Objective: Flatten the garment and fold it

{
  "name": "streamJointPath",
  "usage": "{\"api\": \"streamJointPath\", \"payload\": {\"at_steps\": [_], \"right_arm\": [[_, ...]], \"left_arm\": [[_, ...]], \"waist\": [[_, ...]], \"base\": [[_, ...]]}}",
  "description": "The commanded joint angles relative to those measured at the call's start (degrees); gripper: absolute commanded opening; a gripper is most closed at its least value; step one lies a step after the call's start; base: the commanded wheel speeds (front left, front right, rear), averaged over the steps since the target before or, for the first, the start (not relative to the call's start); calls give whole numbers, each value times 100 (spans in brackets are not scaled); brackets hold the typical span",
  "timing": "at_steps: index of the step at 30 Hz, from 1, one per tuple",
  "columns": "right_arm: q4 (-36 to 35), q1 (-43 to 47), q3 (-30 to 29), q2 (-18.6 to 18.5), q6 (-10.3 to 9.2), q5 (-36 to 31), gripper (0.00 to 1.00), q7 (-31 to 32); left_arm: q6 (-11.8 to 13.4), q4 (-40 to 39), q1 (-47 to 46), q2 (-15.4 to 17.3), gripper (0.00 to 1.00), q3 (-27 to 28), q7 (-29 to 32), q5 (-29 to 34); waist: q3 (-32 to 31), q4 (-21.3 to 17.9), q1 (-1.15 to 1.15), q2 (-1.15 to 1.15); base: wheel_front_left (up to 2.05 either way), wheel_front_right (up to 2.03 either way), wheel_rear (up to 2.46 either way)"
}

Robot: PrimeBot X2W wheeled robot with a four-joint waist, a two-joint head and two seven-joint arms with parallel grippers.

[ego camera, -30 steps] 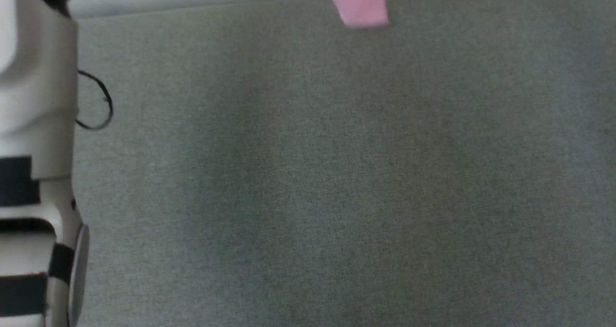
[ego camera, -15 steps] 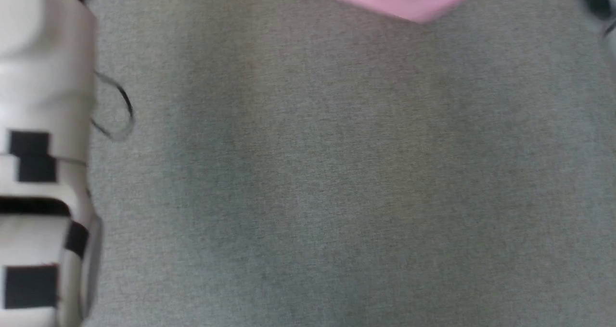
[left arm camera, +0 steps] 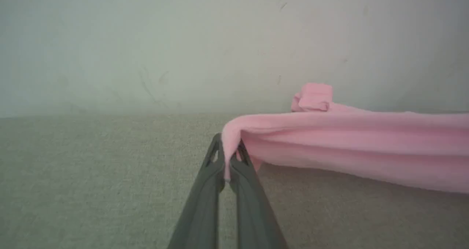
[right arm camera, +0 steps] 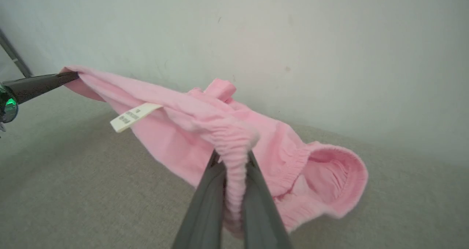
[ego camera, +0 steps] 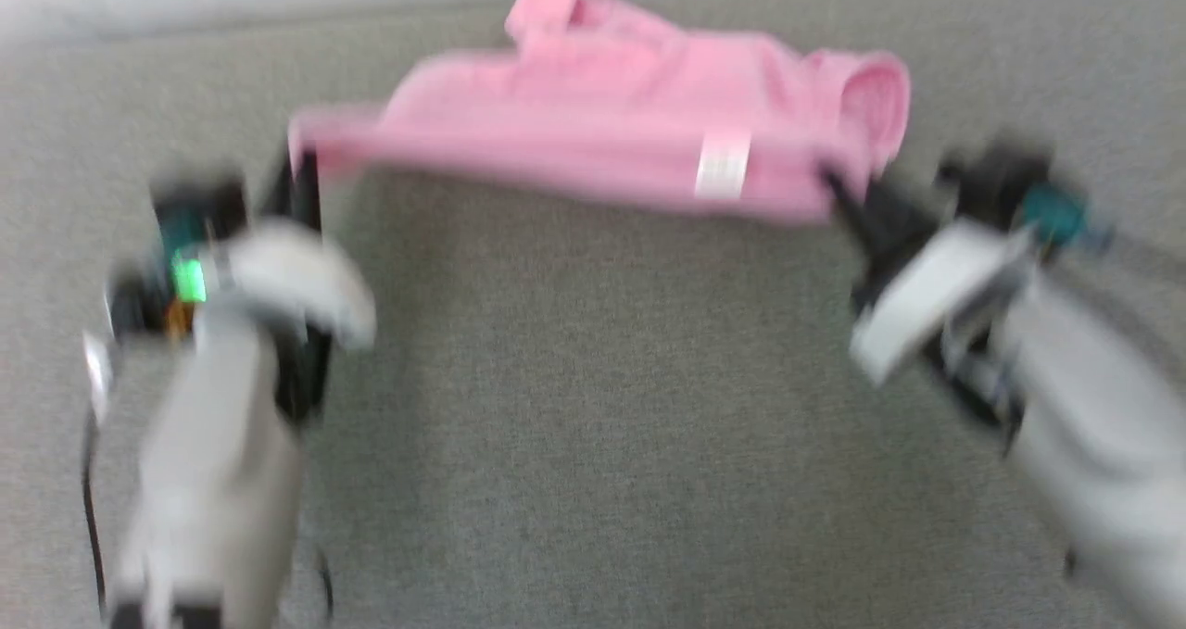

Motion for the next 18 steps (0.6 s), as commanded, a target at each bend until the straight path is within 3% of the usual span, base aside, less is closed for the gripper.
{"api": "streamJointPath", "payload": {"at_steps": [1,8,18], "right_arm": [[-64,209,4,-17,-12,-14,0,-26],[-900,1724,-191,-104,-12,-298,0,34],[-2271,3699,-1409,39,-12,-942,0,664]], "left_arm": [[63,-123,273,27,0,36,-30,-35],[629,-2233,2878,98,0,157,661,-199],[1485,-5109,5381,165,0,261,1962,-274]], "waist": [[-458,-72,1,0],[-999,-192,1,0],[-1224,-75,1,0]], "base": [[0,0,0],[0,0,0],[0,0,0]]}}
